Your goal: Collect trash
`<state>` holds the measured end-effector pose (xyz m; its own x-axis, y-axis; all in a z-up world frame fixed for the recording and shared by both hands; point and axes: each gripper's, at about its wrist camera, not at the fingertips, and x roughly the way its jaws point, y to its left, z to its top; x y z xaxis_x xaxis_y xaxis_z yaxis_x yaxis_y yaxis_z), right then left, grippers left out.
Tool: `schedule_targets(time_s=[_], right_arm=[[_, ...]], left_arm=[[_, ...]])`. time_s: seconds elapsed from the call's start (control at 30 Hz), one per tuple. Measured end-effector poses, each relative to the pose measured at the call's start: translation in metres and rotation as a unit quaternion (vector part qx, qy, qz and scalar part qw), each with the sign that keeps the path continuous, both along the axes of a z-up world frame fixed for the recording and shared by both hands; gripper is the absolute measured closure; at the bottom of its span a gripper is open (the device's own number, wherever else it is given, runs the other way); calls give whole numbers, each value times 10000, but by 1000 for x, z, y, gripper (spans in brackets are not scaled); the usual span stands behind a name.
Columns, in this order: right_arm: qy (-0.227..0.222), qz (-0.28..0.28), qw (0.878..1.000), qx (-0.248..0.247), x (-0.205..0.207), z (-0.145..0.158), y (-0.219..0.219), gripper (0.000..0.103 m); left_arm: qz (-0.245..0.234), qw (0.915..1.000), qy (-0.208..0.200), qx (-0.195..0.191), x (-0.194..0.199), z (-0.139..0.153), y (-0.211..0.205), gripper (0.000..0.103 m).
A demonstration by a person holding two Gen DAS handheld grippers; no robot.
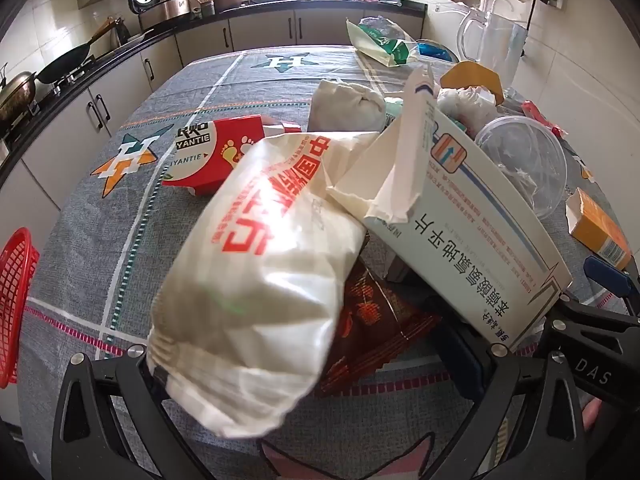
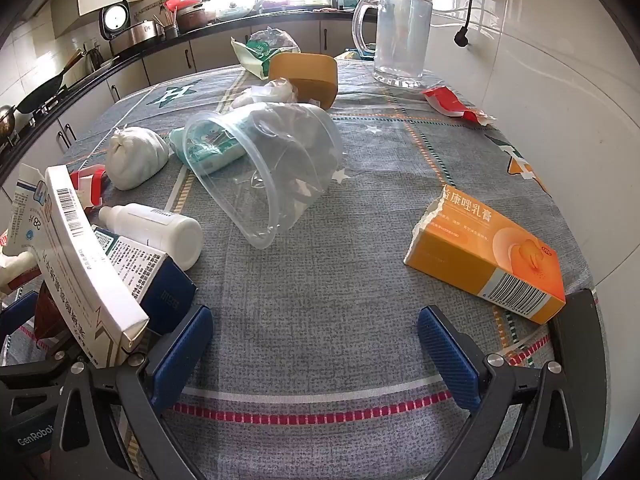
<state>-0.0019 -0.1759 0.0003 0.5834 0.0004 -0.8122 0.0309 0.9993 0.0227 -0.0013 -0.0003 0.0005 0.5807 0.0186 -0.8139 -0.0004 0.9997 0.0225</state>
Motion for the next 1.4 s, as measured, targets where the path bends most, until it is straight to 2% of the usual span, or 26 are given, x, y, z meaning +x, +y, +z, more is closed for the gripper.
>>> schedule_targets(time_s=[0.13,0.27,0.37,0.47,0.57,0.63,0.67,0.73,0.8,0.93,1.07,1.27,1.4], right_arm=[[69,13,10000,59,-4,1,1,0],[131,214,9997,47,-30,10,1,0],[-240,212,9995,-54,-58,29,7,0],[-820,175,9964,-112,-98,57,6,0],[-1446,151,9892,-179,-128,84,9,0],[-2053,-107,9785,-171,-162,98,9,0],[-2210,-196,9750,-99,-172,100,7,0],[-1938,-247,9804,241,-176,94,0,0],[-1762,-351,9833,294,-179,88,-1,0],[-1977,-491,9790,-4,-190,88,7,0],[-2045,-383,9776,-315,-194,85,23,0],[-2188,114,9742,-549,-206,82,45,0],[-2320,324,9695,-720,-211,85,60,0]], left_arm=[[6,9997,-65,233,-20,5,-2,0],[-42,9989,-449,90,-56,27,8,0],[5,9961,-866,166,-87,44,20,0],[144,9899,-1396,177,-121,64,30,0],[396,9810,-1886,232,-152,83,36,0],[544,9729,-2238,202,-176,96,42,0],[604,9693,-2371,241,-182,100,40,0],[650,9623,-2620,323,-199,104,42,0],[672,9619,-2630,327,-208,102,45,0],[721,9583,-2713,540,-211,93,43,0],[896,9585,-2675,404,-210,93,54,0],[1205,9547,-2674,506,-217,82,69,0],[1392,9563,-2531,448,-215,72,84,0]])
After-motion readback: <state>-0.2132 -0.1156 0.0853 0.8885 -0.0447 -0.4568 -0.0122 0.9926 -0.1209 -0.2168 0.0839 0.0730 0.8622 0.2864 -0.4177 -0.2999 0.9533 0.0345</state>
